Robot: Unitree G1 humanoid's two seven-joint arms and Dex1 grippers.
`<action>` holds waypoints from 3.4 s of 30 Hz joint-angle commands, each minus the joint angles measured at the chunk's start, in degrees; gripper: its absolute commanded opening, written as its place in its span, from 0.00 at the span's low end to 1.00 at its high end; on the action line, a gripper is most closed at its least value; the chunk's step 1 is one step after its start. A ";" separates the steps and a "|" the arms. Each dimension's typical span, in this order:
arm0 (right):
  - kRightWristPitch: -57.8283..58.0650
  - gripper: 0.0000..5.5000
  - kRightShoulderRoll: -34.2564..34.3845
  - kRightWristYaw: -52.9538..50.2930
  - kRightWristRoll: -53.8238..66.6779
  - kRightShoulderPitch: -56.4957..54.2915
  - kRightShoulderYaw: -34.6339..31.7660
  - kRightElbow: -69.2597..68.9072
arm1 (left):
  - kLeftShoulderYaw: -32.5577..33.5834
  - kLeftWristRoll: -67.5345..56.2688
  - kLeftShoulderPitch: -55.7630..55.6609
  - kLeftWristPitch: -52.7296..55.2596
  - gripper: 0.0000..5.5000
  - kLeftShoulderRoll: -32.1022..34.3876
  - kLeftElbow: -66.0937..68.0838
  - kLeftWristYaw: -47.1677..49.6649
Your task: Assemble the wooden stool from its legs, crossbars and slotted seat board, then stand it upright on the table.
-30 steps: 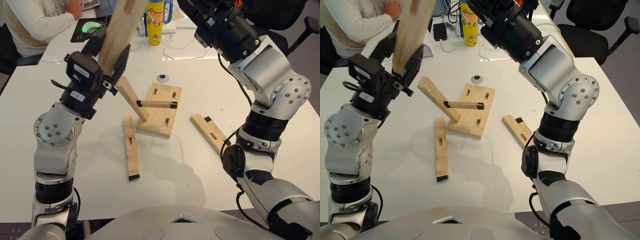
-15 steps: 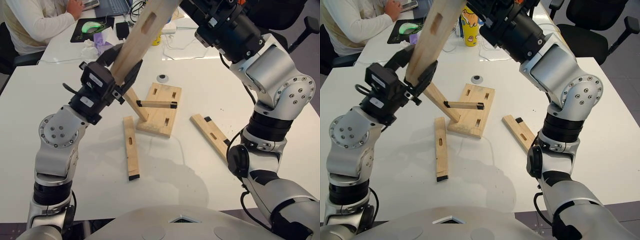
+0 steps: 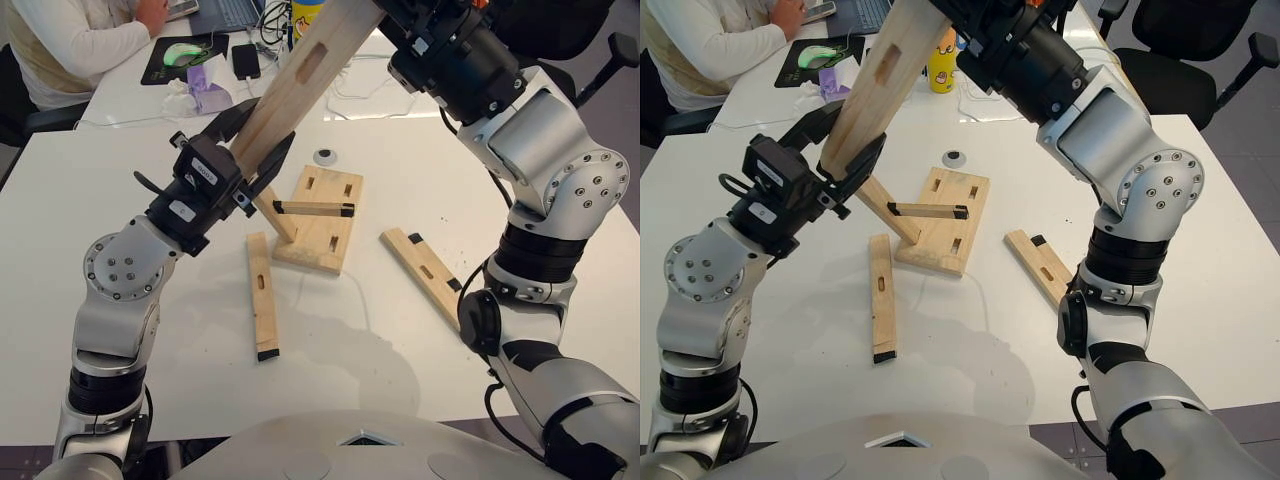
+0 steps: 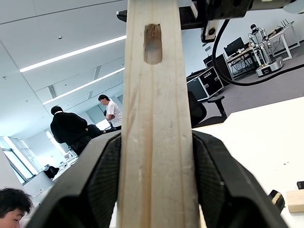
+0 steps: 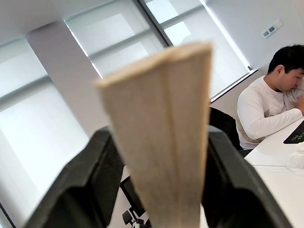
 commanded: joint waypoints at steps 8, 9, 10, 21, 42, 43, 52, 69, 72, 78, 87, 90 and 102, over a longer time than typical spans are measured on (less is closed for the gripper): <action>-1.24 0.21 -1.04 -0.08 -2.26 0.46 0.90 -0.62 | 1.32 2.30 -1.02 -1.06 0.38 1.04 2.45 -0.08; -1.52 0.21 -1.16 -0.05 -2.77 0.44 0.81 -0.39 | 1.32 2.29 -1.03 -1.11 0.38 1.04 2.50 -0.10; -1.86 0.21 -1.24 -0.01 -3.50 0.42 0.66 -0.11 | 1.29 2.23 -1.02 -1.10 0.38 1.04 2.53 -0.15; -4.58 0.18 -2.64 0.26 -12.72 0.15 -2.09 4.60 | 2.53 2.10 -0.06 -0.96 0.55 0.65 3.07 0.43; -15.16 0.18 -10.40 6.38 -49.39 10.81 0.73 1.94 | 17.54 -39.79 2.22 36.23 0.55 -13.60 -1.38 22.61; -15.14 0.18 -10.04 6.55 -49.98 10.86 0.73 1.65 | 16.53 -38.50 2.69 36.72 0.55 -12.66 -1.20 23.09; -15.58 0.18 -8.48 8.55 -53.98 10.95 1.42 0.18 | 9.68 -30.37 4.28 36.68 0.55 -10.74 0.12 24.54; -16.36 0.18 -5.16 9.48 -58.49 10.85 1.00 -0.03 | 9.28 -24.19 -4.32 31.95 0.20 -18.57 9.41 29.95; -16.55 0.18 -4.67 9.57 -58.74 10.32 0.91 0.16 | 8.81 -21.01 -6.02 29.15 0.19 -19.97 12.92 30.98; -15.77 0.18 -3.15 9.27 -58.07 9.44 -0.02 0.26 | 6.88 -12.71 -7.97 22.52 0.19 -22.24 17.98 33.79; -7.36 0.18 9.72 -6.19 -47.63 12.79 -8.30 1.02 | 0.84 -3.48 -7.43 16.94 0.19 -28.04 21.84 36.98; -6.43 0.18 12.83 -8.62 -47.99 14.41 -7.13 1.70 | 0.77 -3.40 -7.98 17.52 0.19 -29.98 21.89 37.04; -9.64 0.18 12.88 -8.13 -58.92 15.32 0.47 3.18 | 0.48 -2.17 -11.76 21.03 0.19 -33.46 21.52 37.14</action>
